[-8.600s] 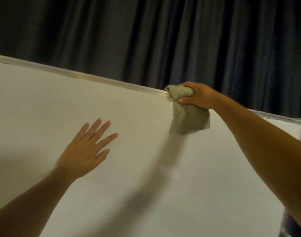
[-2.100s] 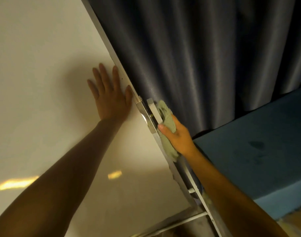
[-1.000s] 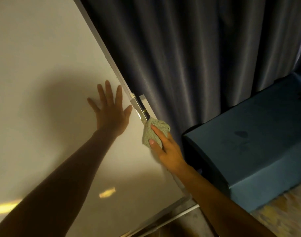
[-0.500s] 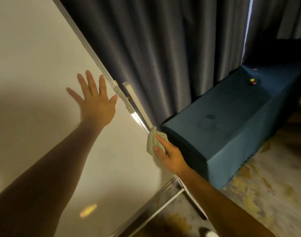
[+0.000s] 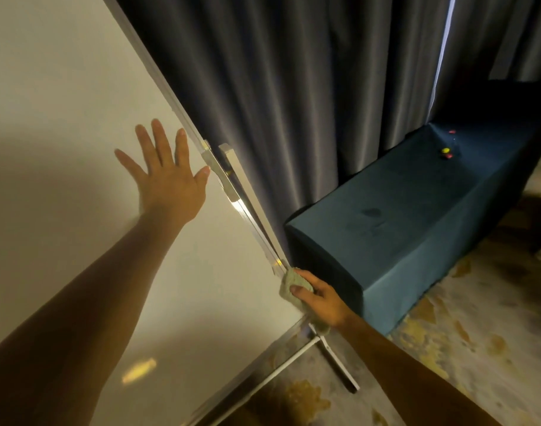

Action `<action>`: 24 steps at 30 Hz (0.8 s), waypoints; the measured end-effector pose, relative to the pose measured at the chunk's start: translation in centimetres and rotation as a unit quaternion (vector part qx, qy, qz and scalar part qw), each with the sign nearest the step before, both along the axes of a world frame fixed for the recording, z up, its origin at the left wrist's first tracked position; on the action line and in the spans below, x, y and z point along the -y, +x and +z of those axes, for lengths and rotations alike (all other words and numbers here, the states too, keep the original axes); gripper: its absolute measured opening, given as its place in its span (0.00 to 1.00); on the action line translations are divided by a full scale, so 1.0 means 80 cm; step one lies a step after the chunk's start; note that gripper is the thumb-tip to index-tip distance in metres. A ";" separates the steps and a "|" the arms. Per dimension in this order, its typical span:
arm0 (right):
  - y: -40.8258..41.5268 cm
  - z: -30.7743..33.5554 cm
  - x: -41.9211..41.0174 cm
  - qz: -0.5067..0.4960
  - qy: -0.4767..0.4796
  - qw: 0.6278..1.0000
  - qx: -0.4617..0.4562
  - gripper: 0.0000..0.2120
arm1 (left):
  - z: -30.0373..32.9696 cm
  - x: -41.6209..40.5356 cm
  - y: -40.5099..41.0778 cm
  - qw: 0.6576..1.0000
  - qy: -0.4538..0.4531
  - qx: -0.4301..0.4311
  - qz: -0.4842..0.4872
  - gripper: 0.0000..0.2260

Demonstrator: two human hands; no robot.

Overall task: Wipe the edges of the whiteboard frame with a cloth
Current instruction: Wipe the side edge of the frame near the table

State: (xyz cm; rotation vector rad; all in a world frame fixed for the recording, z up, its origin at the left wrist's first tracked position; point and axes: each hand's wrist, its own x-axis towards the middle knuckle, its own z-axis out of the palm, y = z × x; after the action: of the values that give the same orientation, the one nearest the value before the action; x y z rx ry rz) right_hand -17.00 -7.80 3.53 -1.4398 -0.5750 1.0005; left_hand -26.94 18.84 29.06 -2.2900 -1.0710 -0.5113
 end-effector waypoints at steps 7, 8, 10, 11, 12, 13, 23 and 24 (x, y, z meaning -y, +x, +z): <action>-0.028 -0.023 0.028 -0.137 0.040 0.977 -0.158 0.29 | -0.002 0.005 0.000 0.999 -0.016 0.020 -0.039 0.42; -0.038 -0.027 0.028 -0.169 0.042 0.967 -0.186 0.30 | -0.005 0.006 0.000 0.999 -0.018 0.022 -0.042 0.42; -0.055 -0.030 0.021 -0.223 0.058 0.952 -0.199 0.28 | -0.011 0.003 0.000 0.998 -0.004 0.023 -0.054 0.41; -0.064 -0.030 0.015 -0.250 0.065 0.946 -0.194 0.28 | -0.015 0.000 -0.002 0.997 0.001 0.021 -0.076 0.40; -0.073 -0.029 0.009 -0.276 0.069 0.940 -0.185 0.27 | -0.020 -0.002 -0.006 0.994 0.004 0.012 -0.108 0.39; -0.078 -0.026 0.003 -0.301 0.068 0.935 -0.175 0.27 | -0.026 -0.001 -0.011 0.989 0.006 -0.004 -0.146 0.38; -0.163 -0.045 -0.057 -0.522 0.058 0.849 -0.063 0.28 | -0.183 0.062 -0.111 0.859 0.122 -0.345 -0.357 0.38; -0.166 -0.044 -0.062 -0.537 0.061 0.839 -0.058 0.28 | -0.181 0.060 -0.111 0.862 0.124 -0.344 -0.353 0.38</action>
State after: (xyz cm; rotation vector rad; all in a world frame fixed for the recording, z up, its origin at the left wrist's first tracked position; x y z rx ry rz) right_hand -30.29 -2.85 -0.02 -1.2768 0.2885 0.1274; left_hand -35.84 14.02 14.55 -2.2778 0.1910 -0.0460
